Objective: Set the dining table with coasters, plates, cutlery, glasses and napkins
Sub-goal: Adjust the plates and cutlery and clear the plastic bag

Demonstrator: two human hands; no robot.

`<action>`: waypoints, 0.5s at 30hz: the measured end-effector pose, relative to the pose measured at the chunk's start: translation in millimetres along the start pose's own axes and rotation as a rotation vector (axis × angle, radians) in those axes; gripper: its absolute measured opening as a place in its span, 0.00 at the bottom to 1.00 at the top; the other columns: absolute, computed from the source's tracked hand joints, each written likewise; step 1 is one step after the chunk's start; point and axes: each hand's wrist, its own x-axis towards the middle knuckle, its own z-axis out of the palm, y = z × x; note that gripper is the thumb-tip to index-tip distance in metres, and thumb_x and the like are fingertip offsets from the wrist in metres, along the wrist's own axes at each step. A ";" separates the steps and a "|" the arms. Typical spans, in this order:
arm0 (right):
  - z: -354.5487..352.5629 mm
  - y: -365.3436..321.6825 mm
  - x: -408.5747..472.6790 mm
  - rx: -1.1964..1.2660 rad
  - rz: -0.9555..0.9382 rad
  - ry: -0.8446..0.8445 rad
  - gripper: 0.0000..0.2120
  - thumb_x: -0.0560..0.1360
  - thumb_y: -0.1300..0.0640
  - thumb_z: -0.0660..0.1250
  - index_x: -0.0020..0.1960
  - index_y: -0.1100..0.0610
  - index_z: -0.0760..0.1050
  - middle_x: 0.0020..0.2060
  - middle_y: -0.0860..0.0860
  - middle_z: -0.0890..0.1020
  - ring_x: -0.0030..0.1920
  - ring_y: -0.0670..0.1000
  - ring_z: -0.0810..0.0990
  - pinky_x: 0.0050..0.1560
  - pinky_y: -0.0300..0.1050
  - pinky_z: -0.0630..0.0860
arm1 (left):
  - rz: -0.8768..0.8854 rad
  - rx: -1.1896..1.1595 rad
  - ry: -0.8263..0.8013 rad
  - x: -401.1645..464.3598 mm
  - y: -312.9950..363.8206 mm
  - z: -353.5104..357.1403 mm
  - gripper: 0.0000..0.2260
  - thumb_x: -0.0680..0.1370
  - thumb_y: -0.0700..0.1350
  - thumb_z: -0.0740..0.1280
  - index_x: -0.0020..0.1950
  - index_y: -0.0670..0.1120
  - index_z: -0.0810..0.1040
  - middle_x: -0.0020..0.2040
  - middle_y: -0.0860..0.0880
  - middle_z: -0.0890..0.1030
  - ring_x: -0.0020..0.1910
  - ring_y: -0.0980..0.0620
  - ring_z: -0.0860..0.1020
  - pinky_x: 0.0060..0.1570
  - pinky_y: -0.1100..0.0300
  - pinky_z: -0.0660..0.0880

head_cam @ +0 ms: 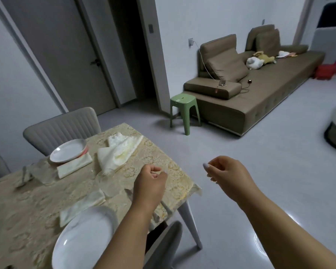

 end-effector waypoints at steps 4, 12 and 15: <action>-6.5 2.7 58.6 -0.024 -0.002 -0.017 0.09 0.75 0.46 0.67 0.42 0.52 0.77 0.36 0.49 0.83 0.41 0.51 0.81 0.48 0.54 0.80 | -0.034 0.002 -0.011 46.4 7.0 25.1 0.04 0.77 0.48 0.66 0.51 0.50 0.74 0.45 0.51 0.79 0.43 0.47 0.81 0.47 0.50 0.80; -9.1 -6.4 169.3 -0.035 -0.020 -0.090 0.09 0.75 0.47 0.67 0.42 0.53 0.78 0.36 0.49 0.83 0.40 0.52 0.81 0.48 0.55 0.80 | -0.112 0.033 -0.053 126.4 24.2 64.4 0.03 0.77 0.47 0.65 0.49 0.51 0.75 0.46 0.51 0.79 0.45 0.48 0.81 0.49 0.49 0.80; 2.2 -11.3 200.7 -0.040 -0.036 -0.173 0.10 0.76 0.47 0.66 0.43 0.53 0.77 0.36 0.49 0.83 0.40 0.51 0.81 0.48 0.54 0.80 | -0.162 0.032 -0.024 151.2 24.1 66.7 0.06 0.77 0.48 0.66 0.53 0.51 0.74 0.48 0.52 0.78 0.45 0.49 0.80 0.51 0.47 0.79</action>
